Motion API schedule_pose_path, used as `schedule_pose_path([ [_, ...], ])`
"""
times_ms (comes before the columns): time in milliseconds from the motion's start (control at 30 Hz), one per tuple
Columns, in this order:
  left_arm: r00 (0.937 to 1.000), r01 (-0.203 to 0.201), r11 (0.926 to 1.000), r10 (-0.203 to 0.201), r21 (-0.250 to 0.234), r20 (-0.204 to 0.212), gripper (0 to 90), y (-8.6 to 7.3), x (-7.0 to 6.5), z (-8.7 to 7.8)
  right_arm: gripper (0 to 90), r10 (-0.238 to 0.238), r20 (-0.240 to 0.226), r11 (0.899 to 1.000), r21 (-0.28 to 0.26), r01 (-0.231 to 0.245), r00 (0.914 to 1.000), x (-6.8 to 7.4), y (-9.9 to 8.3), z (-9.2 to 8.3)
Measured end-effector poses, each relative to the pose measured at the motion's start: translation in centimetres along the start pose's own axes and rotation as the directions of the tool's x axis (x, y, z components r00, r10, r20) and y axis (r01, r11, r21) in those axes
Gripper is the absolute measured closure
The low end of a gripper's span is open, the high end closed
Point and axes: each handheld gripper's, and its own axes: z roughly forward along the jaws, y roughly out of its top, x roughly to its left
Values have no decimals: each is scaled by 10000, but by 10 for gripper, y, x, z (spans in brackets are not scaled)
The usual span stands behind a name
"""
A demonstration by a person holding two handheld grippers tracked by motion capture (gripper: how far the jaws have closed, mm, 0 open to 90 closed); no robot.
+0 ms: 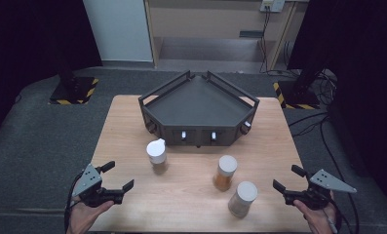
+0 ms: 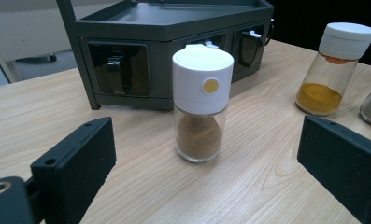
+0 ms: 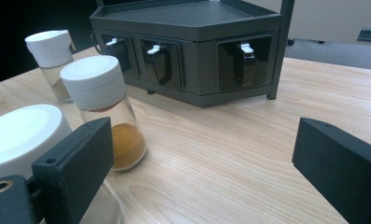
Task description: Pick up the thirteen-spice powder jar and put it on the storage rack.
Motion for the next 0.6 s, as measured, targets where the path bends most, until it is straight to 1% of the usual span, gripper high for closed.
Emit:
schedule_pose_path([
  [267,9999,135,9999,-135,-48,-15,30,-1,1,-1,62,55,52,10000,-20,-55,10000,0,0,-2],
  [433,9999,152,9999,-152,-13,-55,28,-1,1,-1,62,46,-25,10000,-3,-46,10000,-1,0,-2],
  [600,9997,204,9998,-204,-9,-98,28,-1,1,-3,62,-62,-101,10000,52,62,9999,0,1,0],
])
